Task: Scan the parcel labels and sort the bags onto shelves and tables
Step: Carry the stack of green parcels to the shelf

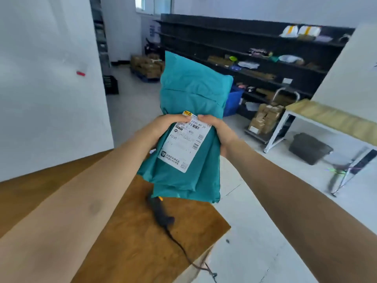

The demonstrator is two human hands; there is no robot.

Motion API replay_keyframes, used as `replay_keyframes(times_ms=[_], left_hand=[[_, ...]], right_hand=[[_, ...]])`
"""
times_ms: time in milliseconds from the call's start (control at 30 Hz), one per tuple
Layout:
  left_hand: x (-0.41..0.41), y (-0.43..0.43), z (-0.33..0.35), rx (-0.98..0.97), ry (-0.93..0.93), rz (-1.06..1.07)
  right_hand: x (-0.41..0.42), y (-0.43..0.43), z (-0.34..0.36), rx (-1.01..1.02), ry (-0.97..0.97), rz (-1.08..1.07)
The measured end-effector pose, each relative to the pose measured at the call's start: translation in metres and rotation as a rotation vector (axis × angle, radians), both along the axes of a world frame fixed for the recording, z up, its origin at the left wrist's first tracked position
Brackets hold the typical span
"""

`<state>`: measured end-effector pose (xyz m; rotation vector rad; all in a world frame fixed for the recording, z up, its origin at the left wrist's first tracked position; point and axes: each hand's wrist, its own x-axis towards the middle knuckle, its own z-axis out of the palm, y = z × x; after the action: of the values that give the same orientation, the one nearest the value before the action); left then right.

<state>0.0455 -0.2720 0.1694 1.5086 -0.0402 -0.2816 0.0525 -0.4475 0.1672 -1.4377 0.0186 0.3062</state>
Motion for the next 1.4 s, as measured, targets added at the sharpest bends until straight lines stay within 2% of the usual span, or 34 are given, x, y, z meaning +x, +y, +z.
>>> replay_keyframes(times_ms=[100, 267, 400, 567, 700, 967, 1067, 1400], left_hand=[[0.041, -0.109, 0.034, -0.023, -0.114, -0.094], [0.103, -0.248, 0.064, -0.171, -0.138, -0.257], [0.160, -0.308, 0.080, -0.158, -0.183, -0.318], [0.252, -0.337, 0.090, -0.117, -0.229, -0.282], [0.333, -0.339, 0.097, -0.145, -0.272, -0.213], [0.470, -0.290, 0.114, -0.209, -0.304, 0.010], [0.527, -0.270, 0.110, -0.164, -0.381, 0.198], [0.653, -0.169, 0.133, -0.041, -0.435, 0.836]], right_hand=[[0.030, -0.115, 0.036, 0.008, -0.085, -0.081], [0.075, -0.258, 0.083, -0.006, -0.119, -0.188], [0.132, -0.322, 0.100, 0.022, -0.161, -0.205], [0.227, -0.353, 0.109, 0.106, -0.227, -0.163], [0.327, -0.351, 0.119, 0.117, -0.241, -0.114], [0.504, -0.292, 0.134, 0.160, -0.237, 0.086], [0.572, -0.267, 0.135, 0.183, -0.260, 0.222], [0.757, -0.135, 0.163, 0.229, -0.288, 0.707]])
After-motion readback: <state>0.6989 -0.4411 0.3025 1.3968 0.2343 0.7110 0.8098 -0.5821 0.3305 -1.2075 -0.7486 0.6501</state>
